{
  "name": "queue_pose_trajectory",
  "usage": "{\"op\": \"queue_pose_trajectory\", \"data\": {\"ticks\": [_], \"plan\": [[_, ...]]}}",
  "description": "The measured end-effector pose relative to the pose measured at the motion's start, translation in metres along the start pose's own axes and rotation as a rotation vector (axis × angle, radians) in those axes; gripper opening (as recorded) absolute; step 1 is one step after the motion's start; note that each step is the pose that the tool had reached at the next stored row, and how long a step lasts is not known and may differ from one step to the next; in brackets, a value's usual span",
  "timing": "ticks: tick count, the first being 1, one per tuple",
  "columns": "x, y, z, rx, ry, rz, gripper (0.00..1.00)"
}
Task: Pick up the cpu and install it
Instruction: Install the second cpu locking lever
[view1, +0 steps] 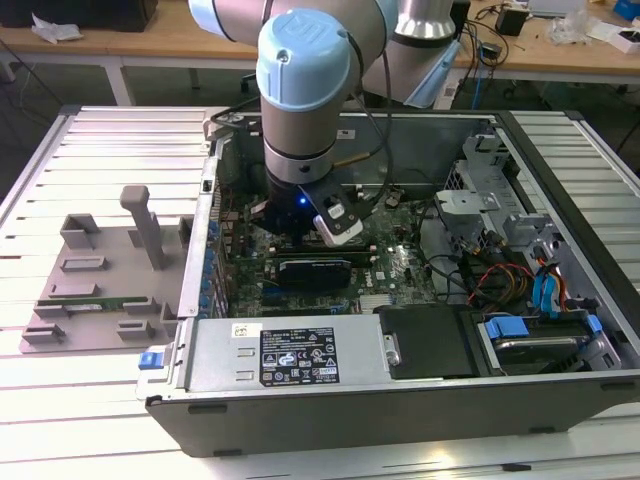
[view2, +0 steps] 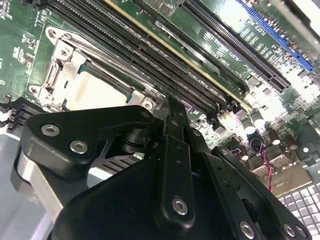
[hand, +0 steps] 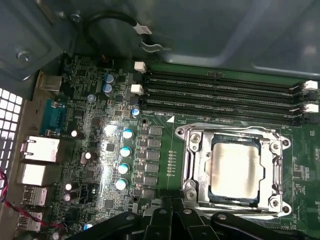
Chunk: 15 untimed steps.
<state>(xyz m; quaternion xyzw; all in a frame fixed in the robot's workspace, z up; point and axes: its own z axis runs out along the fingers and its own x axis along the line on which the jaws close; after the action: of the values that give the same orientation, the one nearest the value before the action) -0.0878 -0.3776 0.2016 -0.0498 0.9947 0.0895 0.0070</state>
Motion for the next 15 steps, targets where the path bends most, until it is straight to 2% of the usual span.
{"op": "queue_pose_trajectory", "data": {"ticks": [3, 6, 7, 9, 11, 14, 15], "plan": [[-0.0046, 0.0023, -0.0062, 0.0107, 0.0014, 0.0, 0.11], [-0.0133, 0.005, -0.0069, 0.0328, 0.0036, 0.0, 0.11], [-0.0175, 0.0058, -0.0068, 0.0434, 0.0047, 0.0, 0.11], [-0.0294, 0.0075, -0.0061, 0.0723, 0.008, 0.0, 0.11], [-0.0351, 0.0084, -0.0059, 0.0901, 0.0105, 0.0, 0.11], [-0.0437, 0.0125, -0.005, 0.1398, 0.0164, 0.0, 0.11], [-0.045, 0.0137, -0.0047, 0.1515, 0.0178, 0.0, 0.11]]}}
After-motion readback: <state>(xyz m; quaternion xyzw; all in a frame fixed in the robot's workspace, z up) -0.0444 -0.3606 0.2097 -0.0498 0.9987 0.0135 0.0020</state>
